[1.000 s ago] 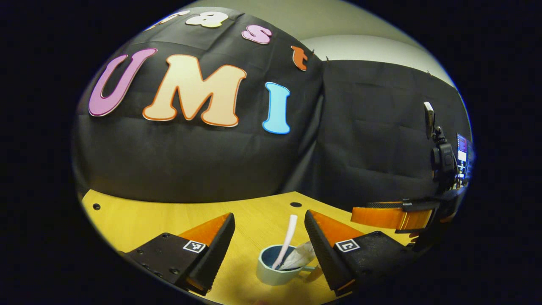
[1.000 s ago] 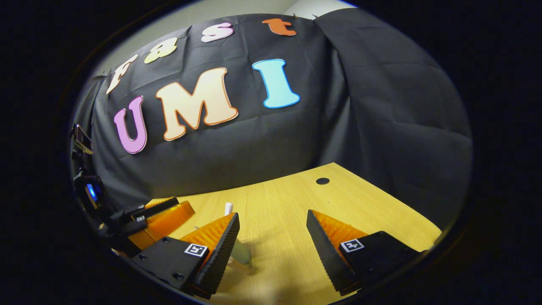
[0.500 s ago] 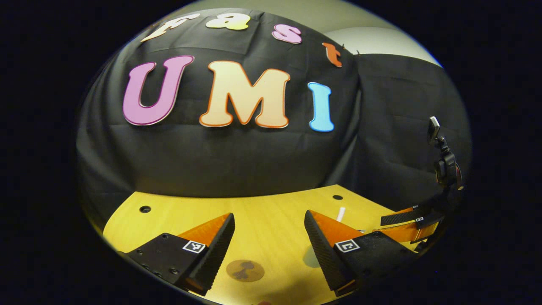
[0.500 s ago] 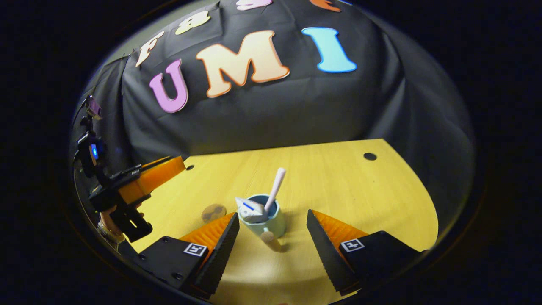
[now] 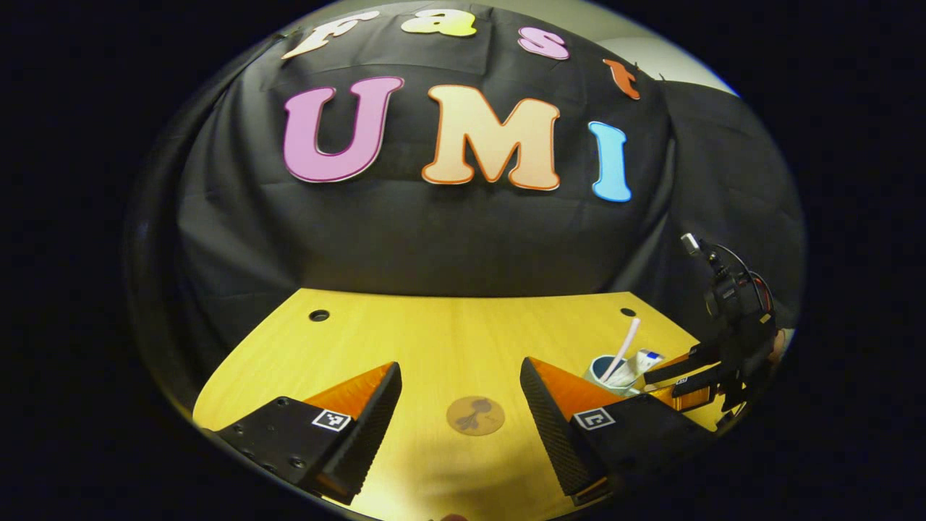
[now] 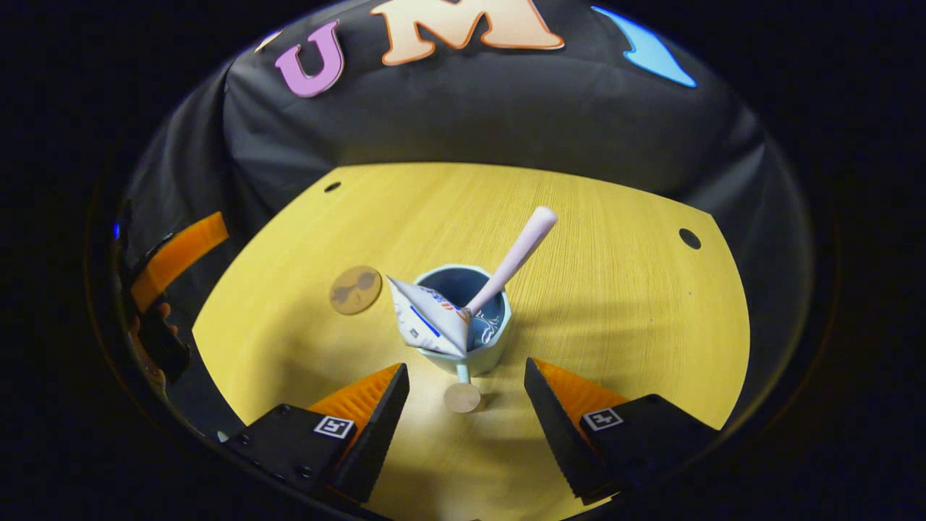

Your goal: Put the toothbrush and toothpaste on the desktop into the cup, then pick up the cup and place it on the coaster on the desktop.

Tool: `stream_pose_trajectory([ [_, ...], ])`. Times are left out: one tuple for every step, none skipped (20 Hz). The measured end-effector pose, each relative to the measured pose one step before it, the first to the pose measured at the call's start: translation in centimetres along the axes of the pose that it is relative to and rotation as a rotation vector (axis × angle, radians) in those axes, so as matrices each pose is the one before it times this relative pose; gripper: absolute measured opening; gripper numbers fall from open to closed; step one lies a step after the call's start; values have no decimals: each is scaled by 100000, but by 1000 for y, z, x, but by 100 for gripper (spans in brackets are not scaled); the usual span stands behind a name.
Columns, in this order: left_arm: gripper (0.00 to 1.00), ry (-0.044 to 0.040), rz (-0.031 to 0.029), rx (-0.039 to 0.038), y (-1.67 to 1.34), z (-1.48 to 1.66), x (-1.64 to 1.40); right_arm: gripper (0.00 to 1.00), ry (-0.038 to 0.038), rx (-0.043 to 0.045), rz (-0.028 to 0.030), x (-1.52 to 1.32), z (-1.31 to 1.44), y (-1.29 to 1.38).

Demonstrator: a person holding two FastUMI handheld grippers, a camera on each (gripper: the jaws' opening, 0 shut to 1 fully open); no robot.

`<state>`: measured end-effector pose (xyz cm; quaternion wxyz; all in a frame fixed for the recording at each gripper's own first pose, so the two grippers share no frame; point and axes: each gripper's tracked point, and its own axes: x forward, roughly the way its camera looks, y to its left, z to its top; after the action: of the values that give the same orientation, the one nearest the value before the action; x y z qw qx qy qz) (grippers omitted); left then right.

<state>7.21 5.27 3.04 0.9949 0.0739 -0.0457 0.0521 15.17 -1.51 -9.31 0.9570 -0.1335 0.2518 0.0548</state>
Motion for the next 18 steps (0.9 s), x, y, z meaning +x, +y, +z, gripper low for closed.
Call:
stream_pose_trajectory([
  [95, 990, 2413, -691, 701, -389, -353, 94, 3439, -772, 204, 615, -300, 2],
  [95, 1079, 1727, -775, 618, -496, -350, 94, 3086, -127, 796, 587, -229, 107],
  [95, 1119, 1756, -620, 539, -435, -340, 99, 2925, -450, 464, 521, -226, 61],
  [95, 1360, 1869, -290, 557, -447, -275, 93, 2496, -1284, -479, 294, -182, -160],
  [95, 1353, 2016, -126, 561, -386, -268, 92, 2011, -2005, -866, 428, -115, -244],
  [95, 1539, 2243, -276, 585, -512, -188, 96, 2008, -1369, -203, 274, -84, -44],
  [95, 878, 1798, -563, 487, -362, -49, 89, 2346, -624, 161, 142, -285, 35],
  [95, 918, 1554, -1036, 290, -300, -248, 86, 1788, -387, 497, 86, -106, 65],
  [95, 583, 971, -1242, 120, -337, -145, 79, 1277, -178, -139, 64, 340, -64],
  [95, 930, 590, -1301, 58, -390, -111, 70, 1189, 277, 94, 108, -20, -3],
  [95, 723, 445, -1019, 109, -212, -106, 63, 556, 526, 1250, 164, -12, 267],
  [95, 1058, 384, -773, 98, -495, -60, 62, 493, 286, 1468, -144, 82, 452],
  [96, 923, 302, -515, 78, -335, -43, 54, 565, -206, -80, 97, -154, 43],
  [95, 665, 446, -264, 20, -135, -75, 45, 79, -1256, -534, -98, 9, -166],
  [95, 370, 378, -263, 3, -112, 156, 37, 66, -1718, -1270, 186, -37, -156],
  [95, 69, 109, -387, 131, -48, 115, 36, -45, -902, -772, -26, 119, 143],
  [95, -236, -147, -274, -164, 216, -47, 34, -373, -1099, -740, -44, -62, -207],
  [95, -568, -356, -165, -257, 101, 42, 33, 126, -141, -489, -110, 7, -145],
])
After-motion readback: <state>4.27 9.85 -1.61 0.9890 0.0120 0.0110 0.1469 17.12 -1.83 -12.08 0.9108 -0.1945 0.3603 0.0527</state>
